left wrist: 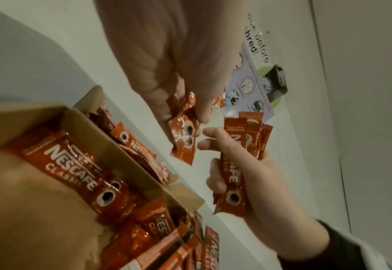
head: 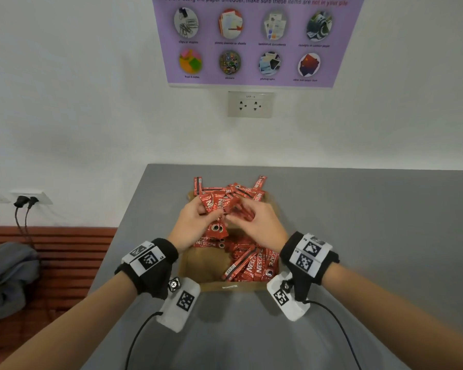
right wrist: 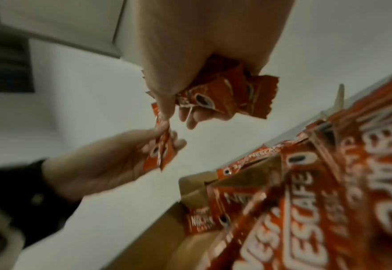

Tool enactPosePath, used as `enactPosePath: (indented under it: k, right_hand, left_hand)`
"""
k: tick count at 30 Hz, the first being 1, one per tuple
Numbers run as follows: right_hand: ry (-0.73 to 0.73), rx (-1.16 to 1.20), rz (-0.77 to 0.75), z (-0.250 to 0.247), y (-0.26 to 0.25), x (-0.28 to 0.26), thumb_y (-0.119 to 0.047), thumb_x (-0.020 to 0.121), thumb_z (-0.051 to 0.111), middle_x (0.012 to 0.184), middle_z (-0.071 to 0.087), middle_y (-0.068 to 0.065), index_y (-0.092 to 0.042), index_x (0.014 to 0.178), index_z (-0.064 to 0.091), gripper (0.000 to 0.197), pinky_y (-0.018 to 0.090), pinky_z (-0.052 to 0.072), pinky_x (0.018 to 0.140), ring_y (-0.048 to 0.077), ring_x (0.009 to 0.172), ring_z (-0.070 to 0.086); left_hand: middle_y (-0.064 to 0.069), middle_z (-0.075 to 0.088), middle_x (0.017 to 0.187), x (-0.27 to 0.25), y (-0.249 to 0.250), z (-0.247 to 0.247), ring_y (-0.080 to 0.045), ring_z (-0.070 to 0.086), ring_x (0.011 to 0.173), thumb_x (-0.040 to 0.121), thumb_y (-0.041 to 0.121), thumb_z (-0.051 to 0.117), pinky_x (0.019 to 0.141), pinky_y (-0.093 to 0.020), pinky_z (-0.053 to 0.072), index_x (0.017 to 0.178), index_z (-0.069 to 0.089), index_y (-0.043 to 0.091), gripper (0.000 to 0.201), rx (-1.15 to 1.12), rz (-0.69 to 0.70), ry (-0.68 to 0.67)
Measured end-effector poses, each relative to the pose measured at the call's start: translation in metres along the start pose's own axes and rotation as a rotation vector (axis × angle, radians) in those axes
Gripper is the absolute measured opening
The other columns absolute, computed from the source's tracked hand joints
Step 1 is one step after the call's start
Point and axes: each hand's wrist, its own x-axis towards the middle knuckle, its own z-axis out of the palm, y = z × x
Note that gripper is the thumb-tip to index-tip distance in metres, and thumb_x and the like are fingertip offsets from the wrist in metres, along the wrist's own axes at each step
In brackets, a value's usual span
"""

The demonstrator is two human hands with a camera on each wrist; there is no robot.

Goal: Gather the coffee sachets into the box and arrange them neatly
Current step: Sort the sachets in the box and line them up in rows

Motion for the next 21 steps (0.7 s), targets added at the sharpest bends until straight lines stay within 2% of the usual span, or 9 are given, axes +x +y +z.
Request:
enactPosePath:
  k: [4, 7, 10, 12, 14, 16, 18, 19, 21]
  right_hand:
    - [0.034, 0.017, 0.044, 0.016, 0.000, -0.004, -0.031, 0.081, 0.071, 0.087, 0.071, -0.004, -0.012, 0.097, 0.069, 0.025, 0.021, 0.051, 0.075, 0.005, 0.080, 0.064]
    - [0.054, 0.212, 0.141, 0.020, -0.005, -0.004, -0.021, 0.082, 0.071, 0.073, 0.069, -0.003, -0.008, 0.089, 0.067, 0.015, 0.012, 0.046, 0.059, -0.001, 0.061, 0.062]
    - [0.052, 0.335, 0.184, 0.021, -0.015, -0.003, -0.016, 0.083, 0.069, 0.068, 0.063, -0.008, -0.013, 0.087, 0.063, 0.008, 0.011, 0.040, 0.047, -0.003, 0.044, 0.053]
    - [0.033, 0.319, 0.189, 0.021, -0.019, 0.001, -0.016, 0.082, 0.070, 0.070, 0.062, -0.009, -0.014, 0.091, 0.064, 0.011, 0.012, 0.040, 0.047, -0.002, 0.043, 0.052]
    - [0.022, 0.241, 0.194, 0.020, -0.017, 0.007, -0.015, 0.081, 0.071, 0.072, 0.063, -0.011, -0.016, 0.090, 0.064, 0.011, 0.009, 0.040, 0.050, -0.007, 0.048, 0.054]
    - [-0.029, 0.113, 0.208, 0.017, -0.011, 0.012, -0.017, 0.081, 0.072, 0.074, 0.065, -0.011, -0.017, 0.087, 0.066, 0.009, 0.011, 0.044, 0.054, -0.008, 0.054, 0.057]
    - [-0.164, -0.098, 0.187, 0.018, -0.006, 0.017, -0.021, 0.081, 0.072, 0.079, 0.068, -0.005, -0.013, 0.089, 0.068, 0.011, 0.021, 0.051, 0.062, 0.000, 0.063, 0.061]
    - [-0.240, -0.226, 0.162, 0.020, -0.006, 0.018, -0.022, 0.082, 0.071, 0.083, 0.070, -0.003, -0.013, 0.092, 0.069, 0.014, 0.026, 0.053, 0.066, 0.006, 0.069, 0.063]
    - [-0.345, -0.438, 0.105, 0.026, -0.007, 0.019, -0.023, 0.083, 0.070, 0.090, 0.069, -0.001, -0.013, 0.096, 0.068, 0.017, 0.029, 0.053, 0.070, 0.013, 0.076, 0.063]
  left_hand:
    - [-0.007, 0.070, 0.102, -0.002, -0.008, 0.005, -0.025, 0.067, 0.093, 0.086, 0.021, 0.064, 0.085, -0.046, 0.054, 0.101, 0.057, 0.022, 0.017, -0.013, 0.022, 0.103]
    - [-0.003, 0.071, 0.097, -0.004, -0.010, 0.008, -0.019, 0.068, 0.089, 0.087, 0.020, 0.063, 0.082, -0.036, 0.055, 0.098, 0.059, 0.021, 0.012, -0.025, 0.056, 0.151]
    - [-0.002, 0.071, 0.085, -0.007, -0.007, 0.006, -0.014, 0.069, 0.071, 0.091, 0.028, 0.057, 0.067, -0.026, 0.055, 0.094, 0.062, 0.016, 0.013, 0.028, 0.045, 0.127]
    - [-0.002, 0.067, 0.066, -0.010, -0.005, 0.006, -0.013, 0.060, 0.048, 0.094, 0.033, 0.049, 0.049, -0.022, 0.050, 0.089, 0.059, 0.014, 0.022, 0.022, -0.009, 0.044]
    - [0.004, 0.057, 0.050, -0.011, -0.005, 0.005, -0.008, 0.049, 0.038, 0.095, 0.035, 0.046, 0.042, -0.018, 0.042, 0.087, 0.054, 0.016, 0.022, 0.064, 0.003, 0.048]
    - [0.009, 0.057, 0.052, -0.011, -0.007, -0.001, -0.003, 0.052, 0.042, 0.093, 0.035, 0.051, 0.048, -0.014, 0.043, 0.086, 0.053, 0.023, 0.014, 0.121, 0.046, 0.134]
    - [0.013, 0.064, 0.071, -0.009, -0.009, -0.011, 0.002, 0.061, 0.064, 0.088, 0.032, 0.060, 0.062, -0.012, 0.047, 0.086, 0.055, 0.028, 0.007, 0.155, 0.065, 0.182]
    - [0.014, 0.064, 0.080, -0.008, -0.010, -0.017, 0.000, 0.063, 0.073, 0.086, 0.028, 0.064, 0.066, -0.013, 0.048, 0.085, 0.057, 0.029, 0.008, 0.207, 0.081, 0.162]
    - [0.011, 0.064, 0.083, -0.006, -0.013, -0.027, -0.004, 0.063, 0.077, 0.082, 0.016, 0.069, 0.064, -0.012, 0.049, 0.078, 0.061, 0.029, 0.016, 0.392, 0.093, 0.061]
